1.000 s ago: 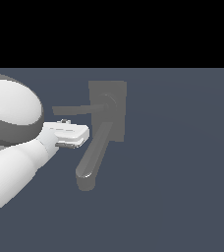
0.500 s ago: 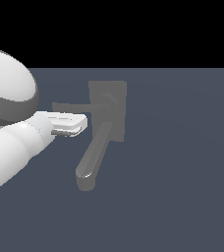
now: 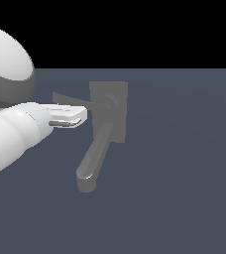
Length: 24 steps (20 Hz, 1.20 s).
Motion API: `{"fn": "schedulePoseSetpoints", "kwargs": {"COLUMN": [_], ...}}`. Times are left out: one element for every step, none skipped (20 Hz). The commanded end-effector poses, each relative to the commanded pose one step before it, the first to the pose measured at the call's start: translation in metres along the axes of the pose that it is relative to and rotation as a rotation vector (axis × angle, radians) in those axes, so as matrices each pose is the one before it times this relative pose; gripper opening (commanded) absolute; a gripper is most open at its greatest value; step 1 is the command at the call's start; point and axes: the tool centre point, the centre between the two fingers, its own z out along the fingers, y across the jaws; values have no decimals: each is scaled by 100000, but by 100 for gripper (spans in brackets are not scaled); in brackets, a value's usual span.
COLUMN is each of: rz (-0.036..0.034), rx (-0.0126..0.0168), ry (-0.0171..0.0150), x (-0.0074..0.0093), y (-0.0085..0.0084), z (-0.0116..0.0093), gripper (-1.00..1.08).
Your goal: Turn on the faucet by rotating a designated handle.
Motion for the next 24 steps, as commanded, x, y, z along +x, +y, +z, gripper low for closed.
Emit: {"fn": "schedulePoseSetpoints", "kwargs": {"rz": [137, 25, 0, 25, 24, 0, 24, 24, 0, 23, 23, 0, 23, 22, 15, 21, 0, 28, 0, -429, 21, 21, 20, 0], "rx": [-18, -33, 0, -33, -33, 0, -33, -32, 0, -32, -32, 0, -32, -32, -23, -33, 0, -47, 0, 488, -24, -24, -24, 0], "ry": [-239, -55, 0, -56, -56, 0, -56, -56, 0, -56, -56, 0, -57, -57, -40, -57, 0, -81, 0, 1434, -61, -61, -62, 0], "x": [-834, -348, -315, -352, -353, -320, -356, -358, -324, -360, -362, -328, -364, -365, -356, -368, -334, -384, 0, 1112, -240, -241, -242, -207], "y": [-223, -94, -106, -95, -95, -108, -96, -97, -109, -97, -98, -109, -98, -98, -101, -98, -109, -92, 0, -127, -216, -217, -219, -227], "z": [11, -8, 11, -8, -8, 12, -8, -8, 12, -8, -7, 13, -7, -7, 0, -6, 16, -14, 0, -149, 3, 3, 3, 24], "gripper": [-100, -100, -100, -100, -100, -100, -100, -100, -100, -100, -100, -100, -100, -100, -100, -100, -100, -100, -100, -100, -100, -100, -100, -100]}}
